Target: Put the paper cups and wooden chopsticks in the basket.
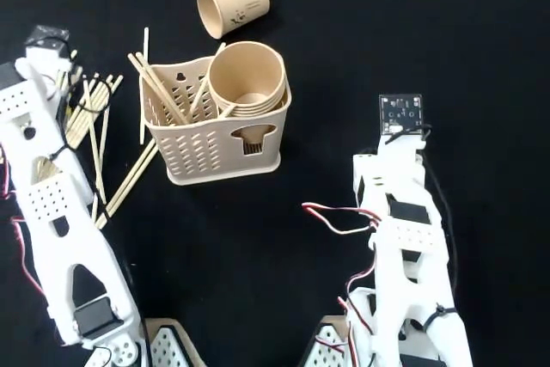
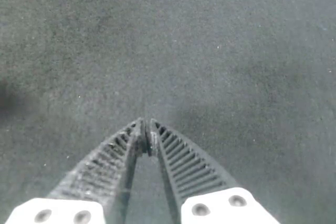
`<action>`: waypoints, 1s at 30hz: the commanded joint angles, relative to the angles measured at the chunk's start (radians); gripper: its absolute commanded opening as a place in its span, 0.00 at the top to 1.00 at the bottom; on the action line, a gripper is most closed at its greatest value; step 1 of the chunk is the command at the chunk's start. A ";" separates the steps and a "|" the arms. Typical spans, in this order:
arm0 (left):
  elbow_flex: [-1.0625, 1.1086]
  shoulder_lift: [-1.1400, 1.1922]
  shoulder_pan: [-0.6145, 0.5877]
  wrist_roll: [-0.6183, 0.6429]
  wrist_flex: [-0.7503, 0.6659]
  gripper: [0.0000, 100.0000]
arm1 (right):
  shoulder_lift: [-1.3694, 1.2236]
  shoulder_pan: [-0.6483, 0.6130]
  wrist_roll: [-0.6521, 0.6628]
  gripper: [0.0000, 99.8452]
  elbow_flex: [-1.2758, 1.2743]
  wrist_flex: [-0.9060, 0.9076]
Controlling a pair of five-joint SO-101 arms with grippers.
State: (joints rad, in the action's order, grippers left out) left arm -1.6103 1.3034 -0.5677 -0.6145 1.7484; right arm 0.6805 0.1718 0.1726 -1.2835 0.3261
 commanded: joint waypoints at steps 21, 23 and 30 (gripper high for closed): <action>-0.054 -0.623 0.048 0.420 0.015 0.97 | 0.030 -0.011 0.009 0.99 0.007 -0.020; -0.054 -0.629 0.062 0.450 0.015 0.97 | 0.030 -0.011 0.009 0.99 0.007 -0.020; -0.051 -0.712 0.119 0.503 0.017 0.97 | 0.030 -0.011 0.009 0.99 0.008 -0.020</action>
State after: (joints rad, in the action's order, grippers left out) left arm -1.6180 0.7158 -0.4925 -0.1281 1.7607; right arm 0.6805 0.1718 0.1726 -1.2835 0.3261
